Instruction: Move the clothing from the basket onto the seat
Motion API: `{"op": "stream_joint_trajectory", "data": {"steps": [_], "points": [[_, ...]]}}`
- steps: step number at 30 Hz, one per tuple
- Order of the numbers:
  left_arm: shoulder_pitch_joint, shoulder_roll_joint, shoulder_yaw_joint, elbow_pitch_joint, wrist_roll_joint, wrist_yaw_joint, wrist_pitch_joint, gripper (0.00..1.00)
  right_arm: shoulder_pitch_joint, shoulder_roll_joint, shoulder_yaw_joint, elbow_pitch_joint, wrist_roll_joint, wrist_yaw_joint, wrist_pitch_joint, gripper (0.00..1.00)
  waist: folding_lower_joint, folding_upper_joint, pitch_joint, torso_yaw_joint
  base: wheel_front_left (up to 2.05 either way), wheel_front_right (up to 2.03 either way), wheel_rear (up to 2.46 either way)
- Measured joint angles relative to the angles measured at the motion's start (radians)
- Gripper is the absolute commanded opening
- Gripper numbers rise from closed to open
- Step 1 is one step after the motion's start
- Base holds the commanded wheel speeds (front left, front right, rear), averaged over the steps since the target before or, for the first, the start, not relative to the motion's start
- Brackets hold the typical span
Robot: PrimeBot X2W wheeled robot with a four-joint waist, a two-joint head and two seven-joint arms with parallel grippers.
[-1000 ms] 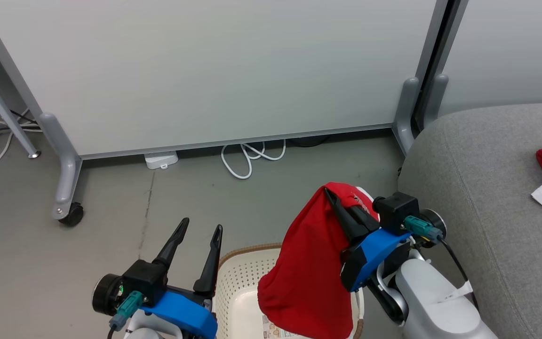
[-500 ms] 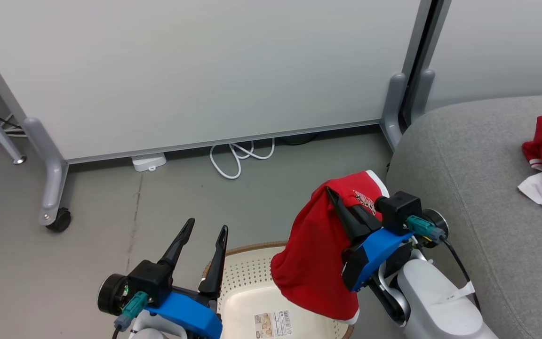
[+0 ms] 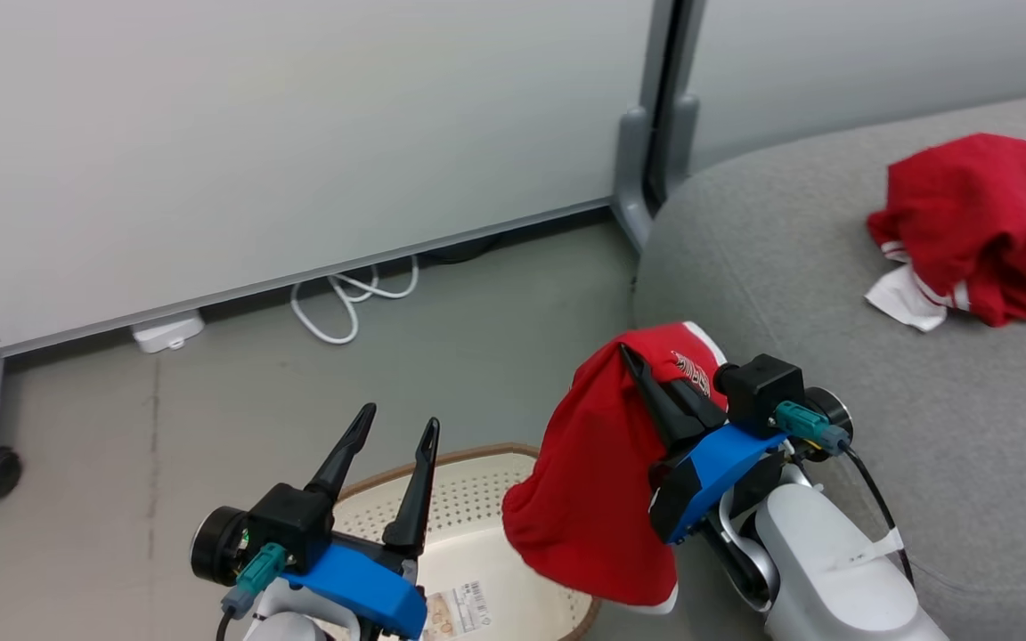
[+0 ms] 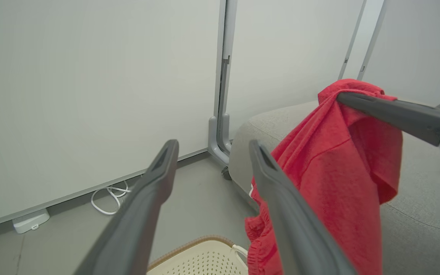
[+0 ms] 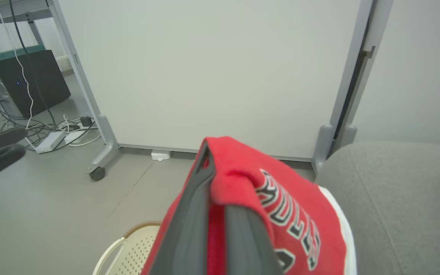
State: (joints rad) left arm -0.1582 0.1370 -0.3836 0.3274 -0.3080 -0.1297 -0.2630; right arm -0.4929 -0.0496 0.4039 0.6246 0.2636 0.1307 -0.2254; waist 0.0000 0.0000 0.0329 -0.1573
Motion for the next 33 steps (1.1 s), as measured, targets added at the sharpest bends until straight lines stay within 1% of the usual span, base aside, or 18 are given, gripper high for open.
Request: {"op": "stream_joint_trajectory", "data": {"steps": [6,15,22,28,33], "points": [[-0.009,-0.004,-0.012,-0.002,0.0,0.0,0.0,1.0,0.001,0.0,-0.012,-0.007,-0.006,0.0,0.001,0.0,0.0,0.0,0.017,-0.079,0.0,0.0,0.0],[-0.014,0.011,-0.01,-0.004,0.007,0.0,0.0,1.0,0.001,0.0,-0.017,-0.014,-0.005,0.0,-0.002,0.0,0.0,0.0,0.038,-0.202,0.0,0.0,0.0],[-0.025,0.016,-0.015,-0.003,0.007,0.0,0.0,1.0,0.003,0.0,-0.017,-0.016,0.002,0.0,-0.005,0.0,0.0,0.0,0.049,-0.283,0.0,0.0,0.0],[-0.025,0.017,-0.017,0.001,0.007,0.0,0.0,1.0,0.007,0.0,-0.018,-0.015,0.003,0.0,-0.008,0.0,0.0,0.0,0.052,-0.333,0.0,0.0,0.0],[-0.025,0.018,-0.02,0.007,0.007,0.0,0.0,1.0,0.011,0.0,-0.02,-0.014,0.003,0.0,-0.01,0.0,0.0,0.0,0.048,-0.35,0.0,0.0,0.0]]}}
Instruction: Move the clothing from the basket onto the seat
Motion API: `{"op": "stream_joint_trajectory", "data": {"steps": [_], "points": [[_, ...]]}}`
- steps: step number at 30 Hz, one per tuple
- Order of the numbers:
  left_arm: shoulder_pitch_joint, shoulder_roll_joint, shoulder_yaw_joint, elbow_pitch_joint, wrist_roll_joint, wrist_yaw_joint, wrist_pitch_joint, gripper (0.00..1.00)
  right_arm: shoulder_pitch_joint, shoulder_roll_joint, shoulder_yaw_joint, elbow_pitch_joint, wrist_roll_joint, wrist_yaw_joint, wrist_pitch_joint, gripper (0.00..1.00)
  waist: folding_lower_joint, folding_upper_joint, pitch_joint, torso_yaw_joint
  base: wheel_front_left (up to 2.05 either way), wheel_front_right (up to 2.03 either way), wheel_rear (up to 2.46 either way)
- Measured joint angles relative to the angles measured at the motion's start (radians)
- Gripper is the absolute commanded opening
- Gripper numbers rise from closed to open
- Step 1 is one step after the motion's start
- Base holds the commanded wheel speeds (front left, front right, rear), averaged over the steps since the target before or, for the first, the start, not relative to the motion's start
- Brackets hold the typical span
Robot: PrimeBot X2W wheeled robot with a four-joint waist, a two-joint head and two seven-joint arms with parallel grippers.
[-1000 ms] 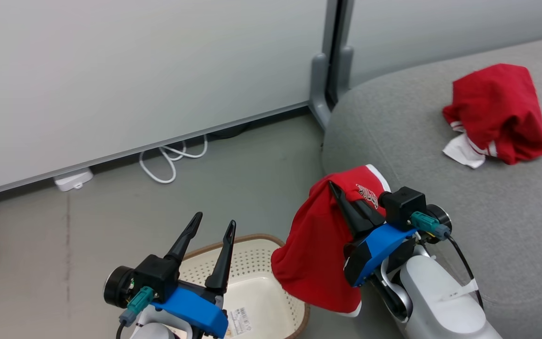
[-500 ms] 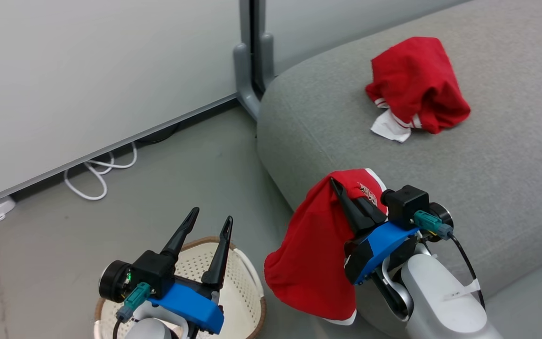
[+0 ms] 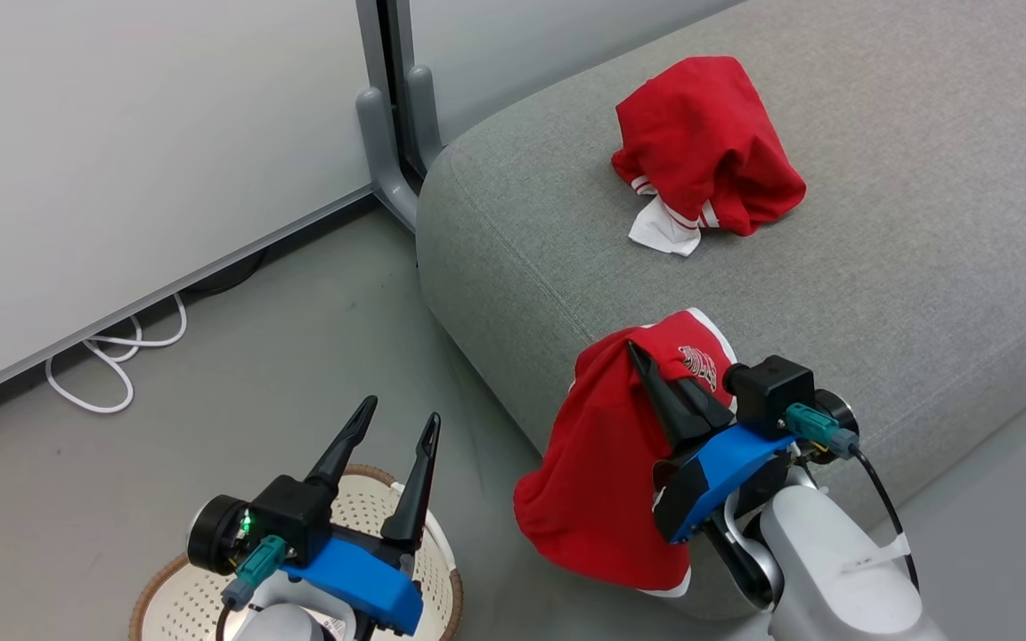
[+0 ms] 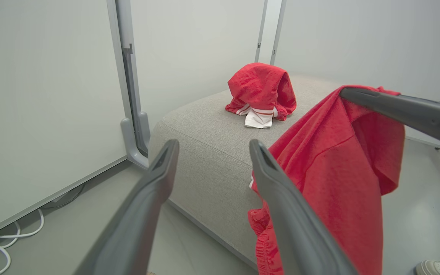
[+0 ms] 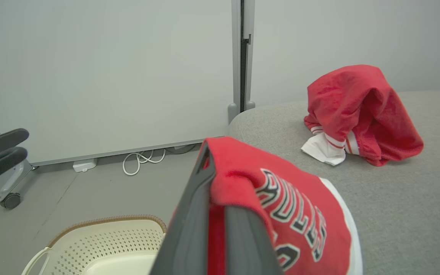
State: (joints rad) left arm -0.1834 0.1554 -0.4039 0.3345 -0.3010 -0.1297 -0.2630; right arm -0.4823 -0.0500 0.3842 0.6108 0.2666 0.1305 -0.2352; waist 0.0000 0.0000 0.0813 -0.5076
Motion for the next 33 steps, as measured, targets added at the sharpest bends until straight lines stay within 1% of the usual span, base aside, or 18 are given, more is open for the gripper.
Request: {"op": "stream_joint_trajectory", "data": {"steps": [5,17,20,23,28,33], "points": [[0.0,-0.002,-0.003,0.003,0.0,0.0,0.0,1.0,0.004,0.0,-0.006,0.002,0.0,0.0,-0.003,0.0,0.0,0.0,-0.001,-0.001,0.0,0.0,0.0],[0.0,0.002,-0.01,-0.001,0.004,0.0,0.0,1.0,0.011,0.0,-0.026,-0.006,0.001,0.0,-0.006,0.0,-0.0001,0.0,0.023,0.023,0.0,0.0,0.0],[-0.009,0.005,-0.009,-0.006,0.01,0.0,0.0,1.0,-0.002,0.0,-0.029,-0.02,0.028,0.0,0.005,0.0,-0.0001,0.0,0.039,0.029,0.0,0.0,0.0],[-0.023,0.015,-0.005,-0.012,0.017,0.0,0.0,1.0,-0.061,0.0,-0.068,-0.043,0.025,0.0,0.033,0.0,0.0,0.0,0.06,0.033,0.0,0.0,0.0],[-0.058,0.032,-0.006,-0.035,0.031,0.0,0.0,1.0,-0.198,-0.007,-0.165,-0.08,-0.001,0.0,0.145,0.0,0.0,0.0,0.112,0.043,0.0,0.0,0.0],[-0.111,0.071,-0.025,-0.068,0.047,0.0,0.0,1.0,-0.392,-0.06,-0.269,-0.14,-0.027,0.0,0.227,0.0,0.0,0.0,0.192,0.056,0.0,0.0,0.0]]}}
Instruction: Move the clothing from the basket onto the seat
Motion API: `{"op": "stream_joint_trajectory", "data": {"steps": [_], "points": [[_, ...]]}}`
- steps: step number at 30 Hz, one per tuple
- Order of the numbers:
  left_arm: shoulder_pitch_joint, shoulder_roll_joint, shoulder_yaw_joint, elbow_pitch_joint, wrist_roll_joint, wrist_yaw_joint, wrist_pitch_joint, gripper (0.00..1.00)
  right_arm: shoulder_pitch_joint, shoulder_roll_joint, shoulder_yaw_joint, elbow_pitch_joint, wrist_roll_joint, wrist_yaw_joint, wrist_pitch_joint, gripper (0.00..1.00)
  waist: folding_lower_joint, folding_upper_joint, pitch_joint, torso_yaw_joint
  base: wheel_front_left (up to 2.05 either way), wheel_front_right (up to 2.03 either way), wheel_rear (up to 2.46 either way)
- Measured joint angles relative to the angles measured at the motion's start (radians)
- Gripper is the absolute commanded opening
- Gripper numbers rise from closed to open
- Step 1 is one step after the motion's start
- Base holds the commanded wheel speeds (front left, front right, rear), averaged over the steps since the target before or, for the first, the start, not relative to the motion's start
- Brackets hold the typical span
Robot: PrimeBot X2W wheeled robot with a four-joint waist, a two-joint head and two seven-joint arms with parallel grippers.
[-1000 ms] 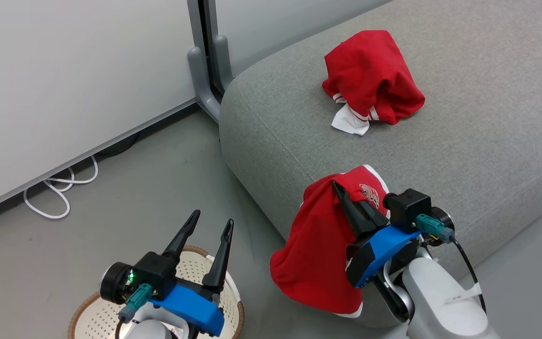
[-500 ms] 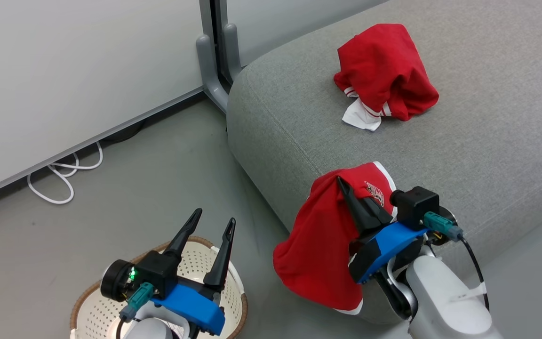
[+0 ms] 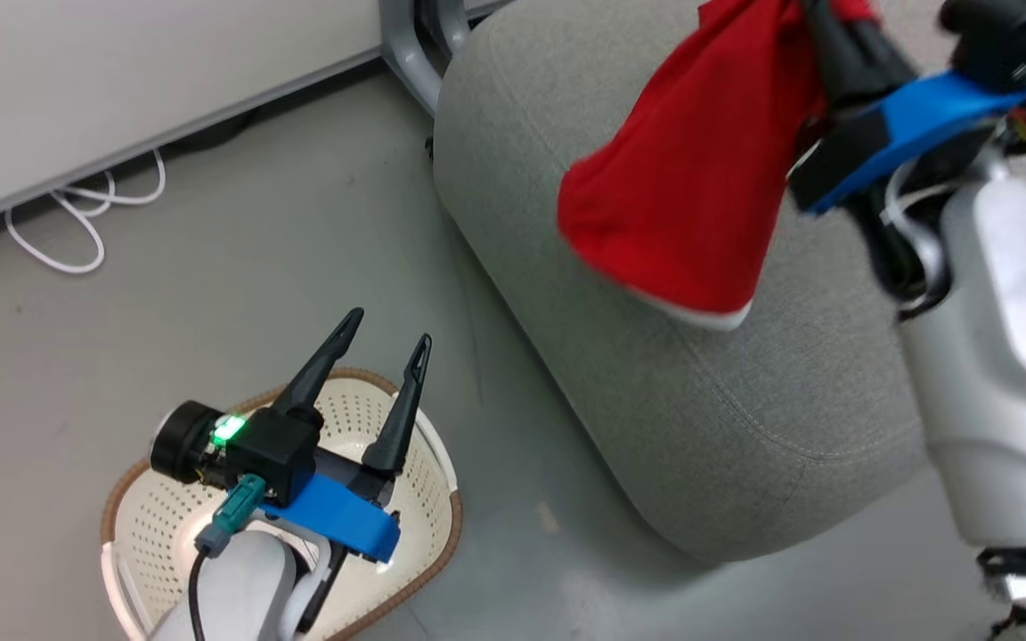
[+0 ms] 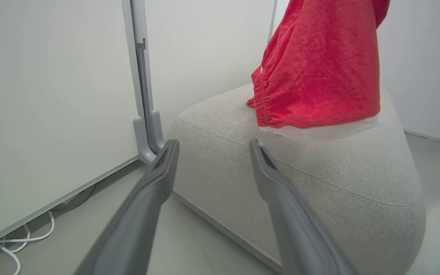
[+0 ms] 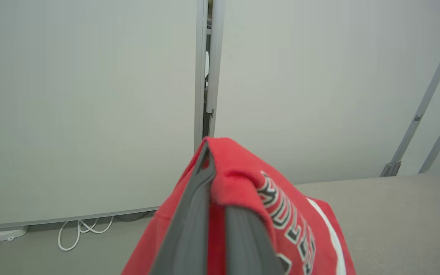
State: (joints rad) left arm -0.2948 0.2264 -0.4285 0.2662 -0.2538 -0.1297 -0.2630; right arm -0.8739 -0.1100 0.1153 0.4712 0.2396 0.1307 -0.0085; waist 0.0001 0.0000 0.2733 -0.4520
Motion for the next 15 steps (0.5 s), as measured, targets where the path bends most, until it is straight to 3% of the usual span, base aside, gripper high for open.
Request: {"op": "stream_joint_trajectory", "data": {"steps": [3,9,15], "points": [[-0.041,0.028,-0.01,-0.019,0.011,0.0,0.0,1.0,-0.1,-0.035,-0.084,-0.029,0.024,0.0,0.038,0.0,0.0,0.0,0.059,0.012,0.0,0.0,0.0],[-0.126,0.072,-0.024,-0.075,0.023,0.0,0.0,1.0,-0.255,-0.194,-0.245,-0.091,-0.032,0.0,0.107,0.0,0.0001,0.0,0.187,0.045,0.0,0.0,0.0],[-0.182,0.108,-0.01,-0.144,0.051,0.0,0.0,1.0,-0.292,-0.284,-0.372,-0.119,-0.082,0.0,0.112,0.0,0.0002,0.0,0.314,0.077,0.0,0.0,0.0]]}}
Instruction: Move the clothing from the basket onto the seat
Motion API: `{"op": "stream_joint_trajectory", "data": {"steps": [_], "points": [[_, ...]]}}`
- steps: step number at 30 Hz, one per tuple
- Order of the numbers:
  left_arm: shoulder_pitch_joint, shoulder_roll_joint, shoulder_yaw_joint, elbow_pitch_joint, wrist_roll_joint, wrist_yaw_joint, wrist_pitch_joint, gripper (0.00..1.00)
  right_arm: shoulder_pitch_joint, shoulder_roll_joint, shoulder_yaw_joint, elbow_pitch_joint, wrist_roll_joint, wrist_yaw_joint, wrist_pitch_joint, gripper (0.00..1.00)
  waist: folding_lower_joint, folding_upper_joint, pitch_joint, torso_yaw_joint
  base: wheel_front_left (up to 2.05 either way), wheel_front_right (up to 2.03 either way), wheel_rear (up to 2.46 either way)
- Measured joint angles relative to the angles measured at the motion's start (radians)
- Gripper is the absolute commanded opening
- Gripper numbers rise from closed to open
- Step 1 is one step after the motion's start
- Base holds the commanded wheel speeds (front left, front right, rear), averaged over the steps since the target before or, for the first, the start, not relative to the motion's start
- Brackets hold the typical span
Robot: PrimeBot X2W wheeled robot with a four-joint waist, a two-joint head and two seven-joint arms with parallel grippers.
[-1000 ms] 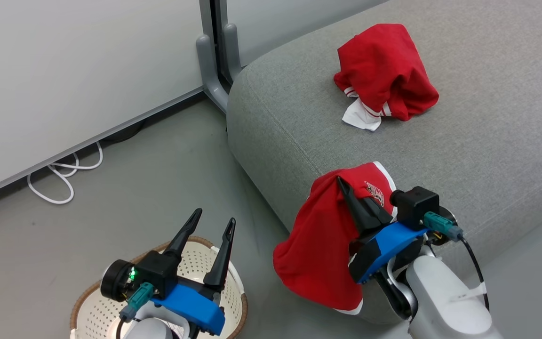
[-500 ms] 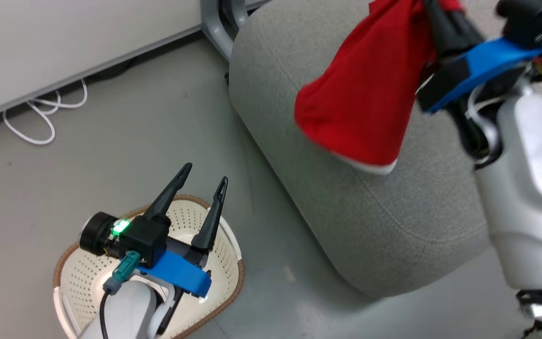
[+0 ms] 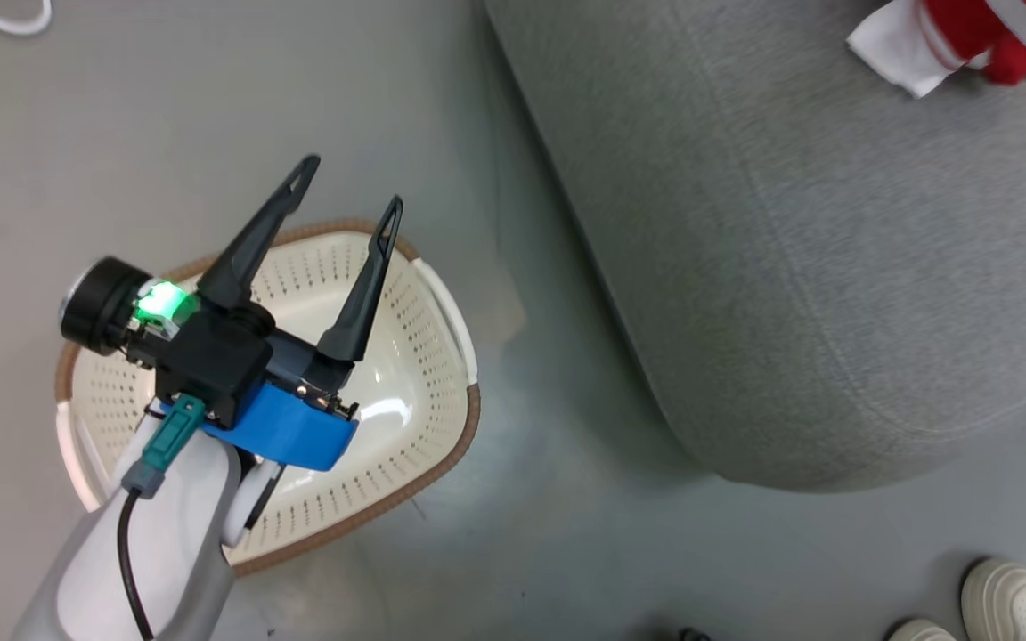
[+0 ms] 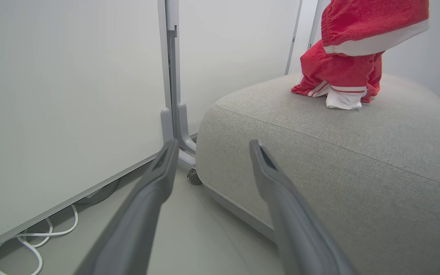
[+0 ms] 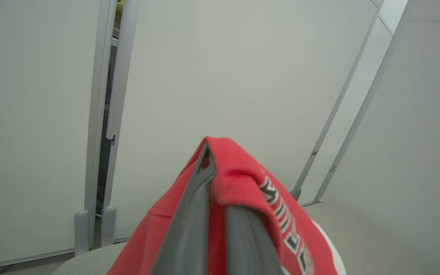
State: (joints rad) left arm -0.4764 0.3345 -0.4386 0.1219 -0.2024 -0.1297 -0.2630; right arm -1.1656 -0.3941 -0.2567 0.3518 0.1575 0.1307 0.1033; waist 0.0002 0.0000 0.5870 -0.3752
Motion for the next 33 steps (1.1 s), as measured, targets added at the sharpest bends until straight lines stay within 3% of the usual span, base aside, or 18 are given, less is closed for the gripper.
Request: {"op": "stream_joint_trajectory", "data": {"steps": [11,18,27,28,29,30,31,33], "points": [[-0.075,0.038,-0.032,-0.048,0.028,0.0,0.006,1.0,0.115,0.008,-0.139,0.212,0.026,0.0,-0.181,0.0,0.0,0.0,0.169,0.044,0.0,0.0,0.0],[-0.079,0.05,-0.038,-0.049,0.025,0.0,0.006,1.0,0.145,0.016,-0.156,0.344,0.03,0.0,-0.246,0.0,0.0,0.0,0.184,0.051,0.0,0.0,0.0],[-0.076,0.058,-0.042,-0.045,0.017,0.007,0.01,1.0,0.144,0.036,-0.136,0.406,0.03,0.0,-0.292,0.0,-0.0001,0.0,0.171,0.045,0.0,0.0,0.0],[-0.076,0.058,-0.042,-0.045,0.017,0.009,0.011,1.0,0.144,0.039,-0.134,0.411,0.03,0.0,-0.296,0.16,-0.0001,-0.0001,0.169,0.045,0.0,0.0,0.0],[-0.076,0.058,-0.043,-0.045,0.015,0.009,0.011,1.0,0.144,0.039,-0.133,0.415,0.03,0.0,-0.3,0.42,-0.0002,0.0,0.167,0.046,0.0,0.0,0.0],[-0.076,0.057,-0.044,-0.045,0.012,0.009,0.011,1.0,0.144,0.039,-0.132,0.419,0.03,0.0,-0.303,0.79,-0.0001,0.0,0.165,0.047,0.0,0.0,0.0],[-0.076,0.057,-0.046,-0.044,0.01,0.01,0.011,1.0,0.144,0.039,-0.131,0.423,0.03,0.0,-0.304,1.0,-0.0002,0.0,0.163,0.048,0.0,0.0,0.0],[-0.077,0.057,-0.047,-0.041,0.009,0.01,0.011,1.0,0.144,0.04,-0.13,0.432,0.029,0.0,-0.309,1.0,-0.0002,0.0,0.159,0.049,0.0,0.0,0.0]]}}
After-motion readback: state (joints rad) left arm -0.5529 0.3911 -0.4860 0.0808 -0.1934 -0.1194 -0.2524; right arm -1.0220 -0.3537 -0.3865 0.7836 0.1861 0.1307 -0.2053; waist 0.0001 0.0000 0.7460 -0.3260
